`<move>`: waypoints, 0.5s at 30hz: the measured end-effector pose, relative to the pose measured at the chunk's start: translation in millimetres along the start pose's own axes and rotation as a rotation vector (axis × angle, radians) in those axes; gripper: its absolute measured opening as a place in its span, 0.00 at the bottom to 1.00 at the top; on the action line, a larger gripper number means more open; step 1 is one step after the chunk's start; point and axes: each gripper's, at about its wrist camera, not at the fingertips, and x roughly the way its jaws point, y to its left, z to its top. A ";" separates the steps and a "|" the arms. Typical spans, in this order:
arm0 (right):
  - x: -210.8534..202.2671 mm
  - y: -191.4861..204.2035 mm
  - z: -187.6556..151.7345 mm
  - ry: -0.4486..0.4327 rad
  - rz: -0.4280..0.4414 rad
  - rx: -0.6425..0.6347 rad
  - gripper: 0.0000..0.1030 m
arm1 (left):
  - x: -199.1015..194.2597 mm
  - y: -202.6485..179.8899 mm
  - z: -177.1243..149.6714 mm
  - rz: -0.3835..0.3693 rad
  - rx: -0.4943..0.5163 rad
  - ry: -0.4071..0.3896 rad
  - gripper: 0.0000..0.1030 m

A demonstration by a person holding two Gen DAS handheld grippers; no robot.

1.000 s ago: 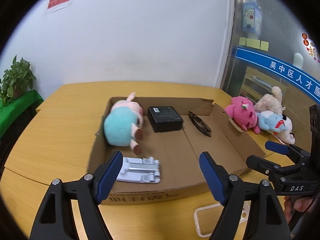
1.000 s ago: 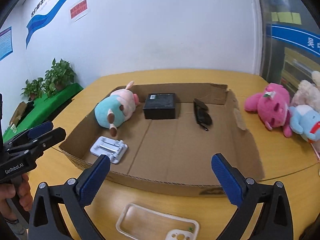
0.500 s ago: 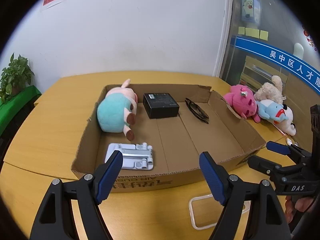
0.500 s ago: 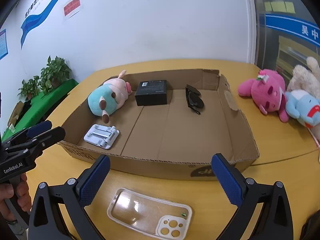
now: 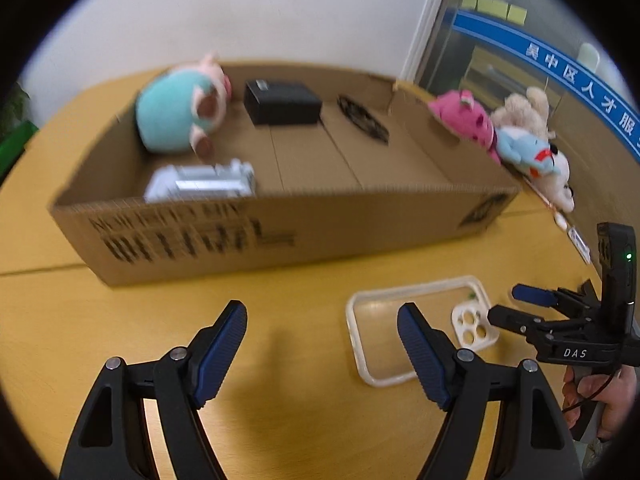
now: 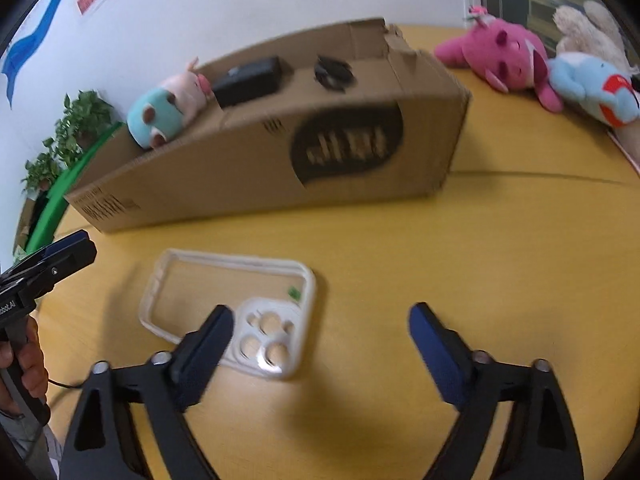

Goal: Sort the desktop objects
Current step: 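Grasp the clear phone case by its white rim with the right gripper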

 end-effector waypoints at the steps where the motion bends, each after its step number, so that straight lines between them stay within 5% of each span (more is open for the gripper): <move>1: 0.9 0.1 -1.7 0.005 -0.003 -0.004 0.76 | 6.1 -1.0 -2.9 -0.011 -0.005 0.022 0.72; 4: 5.0 4.1 -5.4 0.012 -0.013 -0.038 0.59 | 20.0 -3.1 -9.2 -0.037 -0.013 0.074 0.59; 6: 7.5 11.1 -5.3 0.022 -0.014 -0.067 0.54 | 29.7 -3.2 -12.4 -0.034 -0.019 0.119 0.41; 11: 10.3 18.9 -3.3 0.017 -0.024 -0.101 0.38 | 34.2 -3.1 -16.7 -0.047 -0.006 0.127 0.35; 15: 13.5 21.9 0.9 0.017 -0.025 -0.107 0.22 | 36.7 -5.7 -17.7 -0.083 0.002 0.134 0.20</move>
